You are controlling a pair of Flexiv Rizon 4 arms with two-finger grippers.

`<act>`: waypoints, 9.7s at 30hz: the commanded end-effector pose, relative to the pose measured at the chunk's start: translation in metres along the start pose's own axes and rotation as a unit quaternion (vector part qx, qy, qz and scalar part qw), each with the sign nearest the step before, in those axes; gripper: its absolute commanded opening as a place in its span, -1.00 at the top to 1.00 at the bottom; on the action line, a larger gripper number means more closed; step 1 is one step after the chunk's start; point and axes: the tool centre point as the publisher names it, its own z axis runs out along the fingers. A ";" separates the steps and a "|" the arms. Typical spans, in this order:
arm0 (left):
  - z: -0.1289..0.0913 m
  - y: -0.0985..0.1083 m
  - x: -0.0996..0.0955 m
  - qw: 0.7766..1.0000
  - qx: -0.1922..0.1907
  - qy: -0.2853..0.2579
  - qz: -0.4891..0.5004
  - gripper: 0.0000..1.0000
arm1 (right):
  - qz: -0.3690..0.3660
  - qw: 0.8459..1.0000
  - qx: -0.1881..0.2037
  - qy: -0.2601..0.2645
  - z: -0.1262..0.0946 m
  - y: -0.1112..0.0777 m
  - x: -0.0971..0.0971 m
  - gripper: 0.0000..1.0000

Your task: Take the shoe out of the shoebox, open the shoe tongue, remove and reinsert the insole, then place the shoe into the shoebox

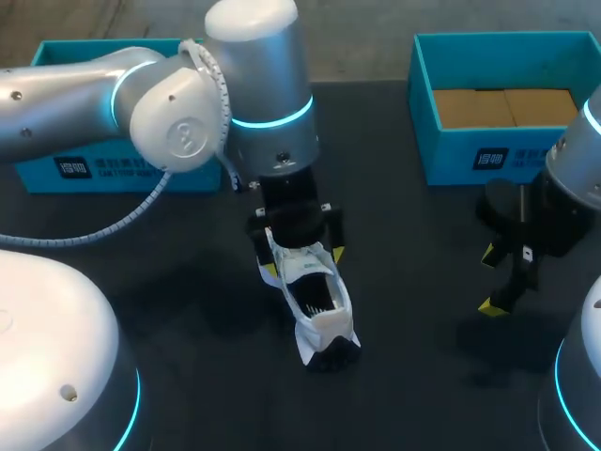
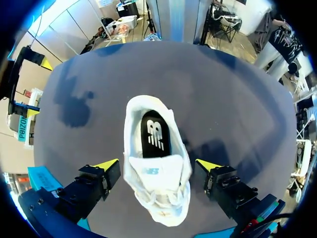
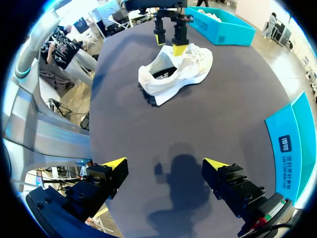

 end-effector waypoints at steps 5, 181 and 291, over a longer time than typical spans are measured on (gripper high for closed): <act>-0.024 0.013 0.018 0.999 -0.026 -0.016 -0.021 -1.00 | 0.000 1.000 0.000 -0.002 0.001 -0.001 0.001 -1.00; 0.053 -0.099 -0.015 0.656 -0.013 0.037 -0.754 -1.00 | 0.000 1.000 0.000 -0.002 0.001 -0.001 0.001 -1.00; -0.124 0.016 0.015 0.740 -0.030 0.060 -0.669 1.00 | 0.000 1.000 0.000 -0.002 0.001 -0.001 0.001 -1.00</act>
